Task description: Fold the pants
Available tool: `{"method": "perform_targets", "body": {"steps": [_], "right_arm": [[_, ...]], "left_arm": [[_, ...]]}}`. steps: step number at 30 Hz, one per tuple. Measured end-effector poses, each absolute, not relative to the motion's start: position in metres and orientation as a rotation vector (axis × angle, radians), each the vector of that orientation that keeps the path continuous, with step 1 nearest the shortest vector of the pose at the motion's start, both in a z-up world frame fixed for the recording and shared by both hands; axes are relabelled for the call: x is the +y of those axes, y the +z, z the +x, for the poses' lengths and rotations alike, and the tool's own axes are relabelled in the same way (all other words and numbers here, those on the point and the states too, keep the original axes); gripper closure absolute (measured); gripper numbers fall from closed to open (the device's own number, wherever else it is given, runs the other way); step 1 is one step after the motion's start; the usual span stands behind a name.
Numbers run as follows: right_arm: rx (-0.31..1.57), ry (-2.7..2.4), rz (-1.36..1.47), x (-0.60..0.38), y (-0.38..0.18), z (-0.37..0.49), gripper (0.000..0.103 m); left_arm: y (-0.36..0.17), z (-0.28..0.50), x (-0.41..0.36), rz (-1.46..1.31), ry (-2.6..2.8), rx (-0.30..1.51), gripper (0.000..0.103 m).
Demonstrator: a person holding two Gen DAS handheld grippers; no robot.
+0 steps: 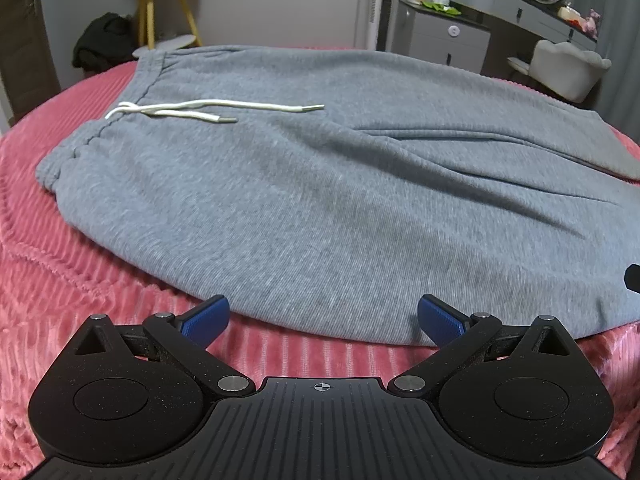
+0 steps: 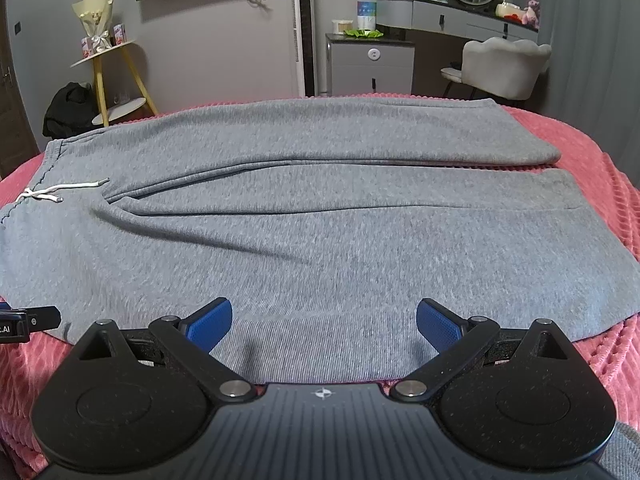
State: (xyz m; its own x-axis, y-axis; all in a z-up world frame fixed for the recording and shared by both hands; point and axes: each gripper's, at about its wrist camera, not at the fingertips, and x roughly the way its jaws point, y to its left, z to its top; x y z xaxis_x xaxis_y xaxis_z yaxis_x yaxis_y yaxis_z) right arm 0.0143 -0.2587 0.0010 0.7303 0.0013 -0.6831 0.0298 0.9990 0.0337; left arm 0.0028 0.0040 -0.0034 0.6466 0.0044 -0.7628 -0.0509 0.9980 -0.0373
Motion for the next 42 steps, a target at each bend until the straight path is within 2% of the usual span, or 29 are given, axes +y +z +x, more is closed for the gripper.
{"method": "perform_targets", "body": {"steps": [42], "right_arm": [[0.771,-0.014,0.065,-0.2612,-0.0031,0.021,0.004]], "left_arm": [[-0.0018,0.0042,-0.0002,-0.059,0.003,0.869,0.0]]}}
